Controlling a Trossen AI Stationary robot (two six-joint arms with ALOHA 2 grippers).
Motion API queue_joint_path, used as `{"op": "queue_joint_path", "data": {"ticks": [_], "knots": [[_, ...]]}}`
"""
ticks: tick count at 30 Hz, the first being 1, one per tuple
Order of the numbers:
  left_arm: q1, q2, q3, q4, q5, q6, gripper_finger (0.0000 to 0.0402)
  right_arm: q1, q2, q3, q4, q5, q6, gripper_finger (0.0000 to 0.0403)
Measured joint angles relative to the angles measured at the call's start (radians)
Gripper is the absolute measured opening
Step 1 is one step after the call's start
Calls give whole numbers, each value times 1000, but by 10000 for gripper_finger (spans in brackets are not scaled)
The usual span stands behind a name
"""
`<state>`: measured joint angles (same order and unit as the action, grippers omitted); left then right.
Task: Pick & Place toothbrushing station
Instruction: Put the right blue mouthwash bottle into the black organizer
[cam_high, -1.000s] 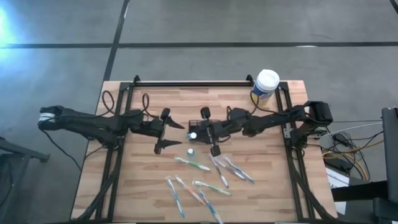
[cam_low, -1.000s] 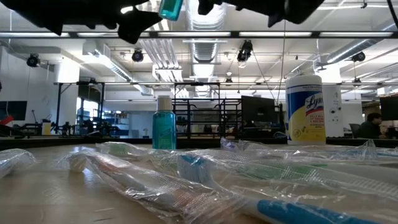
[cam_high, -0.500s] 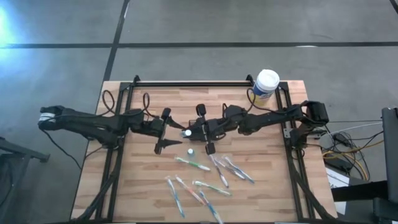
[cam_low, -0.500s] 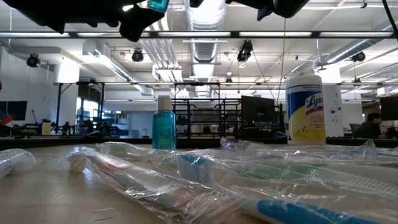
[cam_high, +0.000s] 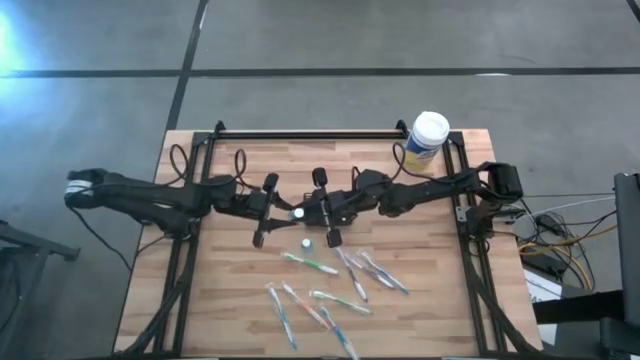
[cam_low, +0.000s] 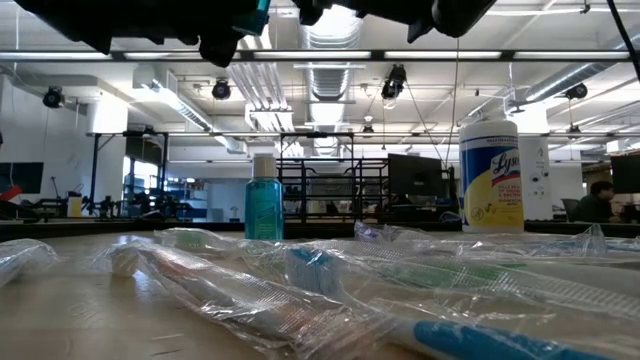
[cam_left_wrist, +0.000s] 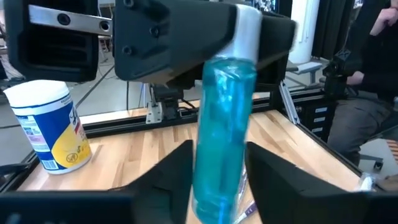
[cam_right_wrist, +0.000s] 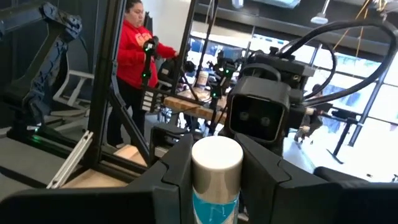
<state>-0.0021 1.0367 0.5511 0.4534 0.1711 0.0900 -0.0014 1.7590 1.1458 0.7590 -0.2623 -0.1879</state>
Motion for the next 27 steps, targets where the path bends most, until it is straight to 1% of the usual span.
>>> {"op": "queue_joint_path", "data": {"ticks": [5,11,15,18,21,24,27], "knots": [[0,18,1,0,2,34,67,-1,6,2,-3,-2,17,90],[0,4,2,-6,-7,41,64,-2,-11,1,-26,5,67,91],[0,2,2,-22,-16,51,64,-2,-16,27,-107,5,120,113],[0,0,1,-47,-41,72,64,-1,-17,75,-233,47,163,143],[0,-1,1,-62,-47,74,64,7,-17,151,-422,90,166,175],[0,-10,1,-71,-51,74,63,25,-17,251,-647,156,180,201],[0,-14,1,-99,-66,77,63,55,-17,367,-894,261,189,219]]}}
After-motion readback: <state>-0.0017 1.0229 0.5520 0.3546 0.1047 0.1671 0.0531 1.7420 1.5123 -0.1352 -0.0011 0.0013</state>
